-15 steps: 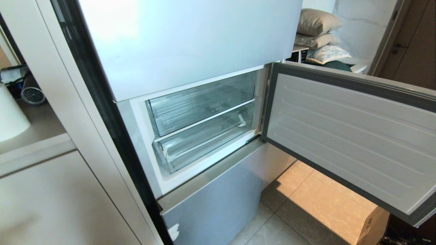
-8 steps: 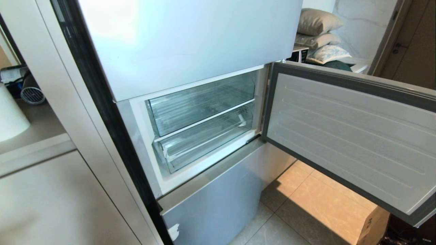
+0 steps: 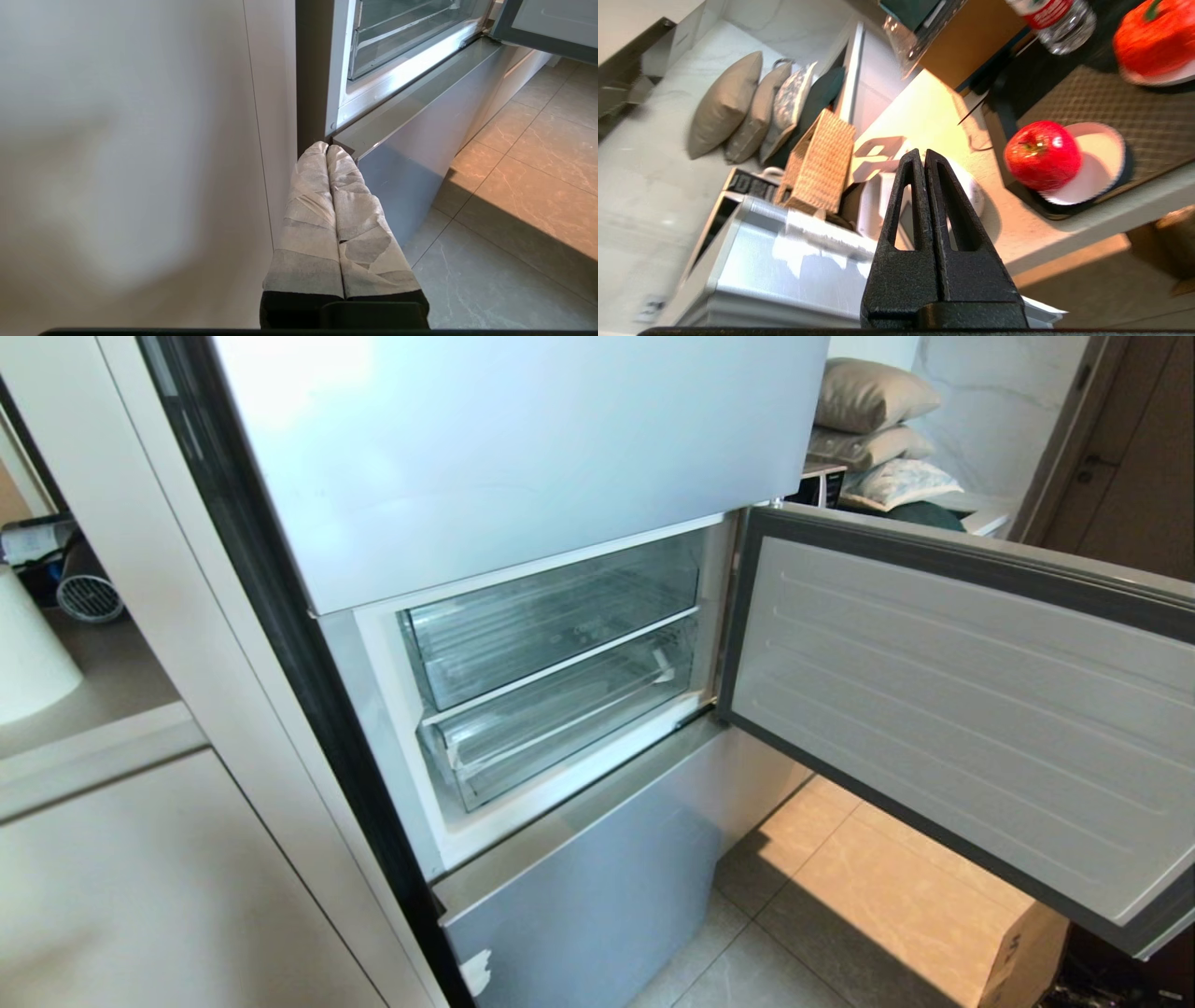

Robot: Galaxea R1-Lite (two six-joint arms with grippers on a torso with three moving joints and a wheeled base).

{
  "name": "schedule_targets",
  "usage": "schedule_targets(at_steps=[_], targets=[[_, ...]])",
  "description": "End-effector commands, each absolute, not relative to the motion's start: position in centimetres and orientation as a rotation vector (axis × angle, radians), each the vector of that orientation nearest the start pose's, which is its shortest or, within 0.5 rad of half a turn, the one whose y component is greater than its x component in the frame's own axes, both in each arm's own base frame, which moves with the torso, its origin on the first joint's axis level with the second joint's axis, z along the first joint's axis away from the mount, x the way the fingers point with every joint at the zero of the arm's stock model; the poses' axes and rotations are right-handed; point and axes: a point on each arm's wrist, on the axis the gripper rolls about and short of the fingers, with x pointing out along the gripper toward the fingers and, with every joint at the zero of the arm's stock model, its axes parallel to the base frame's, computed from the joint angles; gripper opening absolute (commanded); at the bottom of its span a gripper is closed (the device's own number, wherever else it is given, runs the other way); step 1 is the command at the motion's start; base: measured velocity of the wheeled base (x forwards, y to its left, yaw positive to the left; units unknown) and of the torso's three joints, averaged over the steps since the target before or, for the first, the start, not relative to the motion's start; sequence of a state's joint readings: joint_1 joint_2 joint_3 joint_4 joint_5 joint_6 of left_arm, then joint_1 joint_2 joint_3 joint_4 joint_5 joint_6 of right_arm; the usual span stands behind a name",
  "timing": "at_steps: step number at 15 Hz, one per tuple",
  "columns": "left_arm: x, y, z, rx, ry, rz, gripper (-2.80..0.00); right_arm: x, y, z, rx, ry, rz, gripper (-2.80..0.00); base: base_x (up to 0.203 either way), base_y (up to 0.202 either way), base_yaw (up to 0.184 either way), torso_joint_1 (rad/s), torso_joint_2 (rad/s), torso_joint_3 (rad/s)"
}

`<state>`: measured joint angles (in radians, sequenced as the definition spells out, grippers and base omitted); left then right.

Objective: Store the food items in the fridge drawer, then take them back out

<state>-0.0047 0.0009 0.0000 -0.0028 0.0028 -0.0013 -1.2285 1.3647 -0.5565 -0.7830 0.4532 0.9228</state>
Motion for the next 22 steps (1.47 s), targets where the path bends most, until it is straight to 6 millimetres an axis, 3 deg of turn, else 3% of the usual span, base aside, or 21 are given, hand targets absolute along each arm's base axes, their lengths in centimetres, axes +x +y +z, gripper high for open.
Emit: schedule_targets(at_steps=[1, 6, 10, 12, 15, 19, 22], targets=[[-2.3, 0.0, 7.6, -0.002, -0.002, -0.002, -2.80, 9.4, -22.5, 20.5, 0.965, -0.296, -0.707, -2.80, 0.000, 0.000, 0.000, 0.000, 0.00, 0.000], [-2.3, 0.0, 7.6, -0.002, -0.002, -0.002, -2.80, 13.9, -25.4, 20.5, 1.100, -0.184, -0.438, -2.80, 0.000, 0.000, 0.000, 0.000, 0.00, 0.000], [-2.3, 0.0, 7.6, -0.002, -0.002, -0.003, -2.80, 15.6, -26.9, 20.5, 1.153, -0.123, -0.299, -2.80, 0.000, 0.000, 0.000, 0.000, 0.00, 0.000], [-2.3, 0.0, 7.6, -0.002, -0.002, -0.002, -2.80, 15.8, -26.7, 20.5, 1.177, -0.090, -0.249, -2.80, 0.000, 0.000, 0.000, 0.000, 0.00, 0.000], [-2.3, 0.0, 7.6, -0.002, -0.002, -0.003, -2.80, 15.1, -25.1, 20.8, 1.243, 0.000, -0.164, -2.80, 0.000, 0.000, 0.000, 0.000, 0.00, 0.000], [-2.3, 0.0, 7.6, -0.002, -0.002, -0.002, -2.80, 12.9, -20.7, 21.0, 1.258, 0.042, -0.134, -2.80, 0.000, 0.000, 0.000, 0.000, 0.00, 0.000], [-2.3, 0.0, 7.6, -0.002, -0.002, -0.002, -2.80, 10.9, -18.0, 23.3, 1.162, -0.019, -0.122, -2.80, 0.000, 0.000, 0.000, 0.000, 0.00, 0.000]])
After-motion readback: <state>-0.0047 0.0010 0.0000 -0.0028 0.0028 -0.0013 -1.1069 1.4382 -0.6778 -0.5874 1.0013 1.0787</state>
